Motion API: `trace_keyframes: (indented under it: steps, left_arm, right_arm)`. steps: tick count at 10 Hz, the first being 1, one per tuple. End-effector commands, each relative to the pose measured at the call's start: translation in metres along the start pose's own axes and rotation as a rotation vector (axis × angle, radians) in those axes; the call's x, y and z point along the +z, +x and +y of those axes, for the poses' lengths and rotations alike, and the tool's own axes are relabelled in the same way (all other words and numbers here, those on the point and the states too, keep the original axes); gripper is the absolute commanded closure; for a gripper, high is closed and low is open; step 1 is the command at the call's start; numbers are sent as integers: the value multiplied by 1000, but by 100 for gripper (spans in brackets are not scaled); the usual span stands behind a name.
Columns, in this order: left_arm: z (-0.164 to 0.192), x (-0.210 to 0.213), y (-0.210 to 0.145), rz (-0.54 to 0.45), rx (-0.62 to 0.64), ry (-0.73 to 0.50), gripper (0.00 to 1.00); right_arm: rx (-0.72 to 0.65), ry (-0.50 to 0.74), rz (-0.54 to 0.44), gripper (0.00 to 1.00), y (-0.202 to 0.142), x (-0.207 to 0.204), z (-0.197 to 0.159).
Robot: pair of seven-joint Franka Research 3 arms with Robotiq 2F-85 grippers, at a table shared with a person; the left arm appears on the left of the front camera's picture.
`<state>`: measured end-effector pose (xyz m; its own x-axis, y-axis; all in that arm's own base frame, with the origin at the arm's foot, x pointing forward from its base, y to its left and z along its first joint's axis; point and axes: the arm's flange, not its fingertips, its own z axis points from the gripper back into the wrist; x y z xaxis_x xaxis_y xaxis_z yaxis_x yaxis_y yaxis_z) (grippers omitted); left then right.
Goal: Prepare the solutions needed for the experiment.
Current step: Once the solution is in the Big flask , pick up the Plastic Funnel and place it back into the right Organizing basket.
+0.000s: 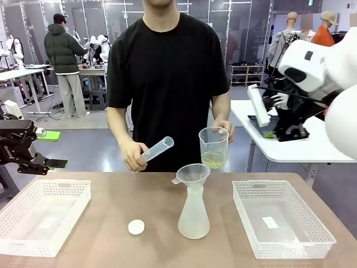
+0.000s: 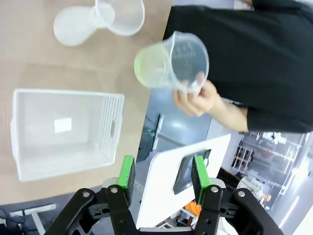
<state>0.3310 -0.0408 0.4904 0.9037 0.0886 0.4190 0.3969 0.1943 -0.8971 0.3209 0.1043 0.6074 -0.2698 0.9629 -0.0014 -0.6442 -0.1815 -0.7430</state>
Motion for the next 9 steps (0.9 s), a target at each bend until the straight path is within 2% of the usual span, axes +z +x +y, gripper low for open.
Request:
trace_keyframes:
  steps: [1,6,7,8,9]
  left_arm:
    - [-2,-2,2,-12,-12,-26,0]
    - [-2,-2,2,-12,-12,-26,0]
    - [-2,-2,2,-12,-12,-26,0]
    - [-2,-2,2,-12,-12,-26,0]
    - [-2,-2,2,-12,-12,-26,0]
  right_arm:
    - [20,-8,-34,41,11,-7,0]
    - [26,3,-28,41,13,-3,1]
    - [-57,101,-3,41,6,-15,5]
    - [-213,215,-42,41,-7,-19,14]
    - [-375,264,-65,41,-24,-18,22]
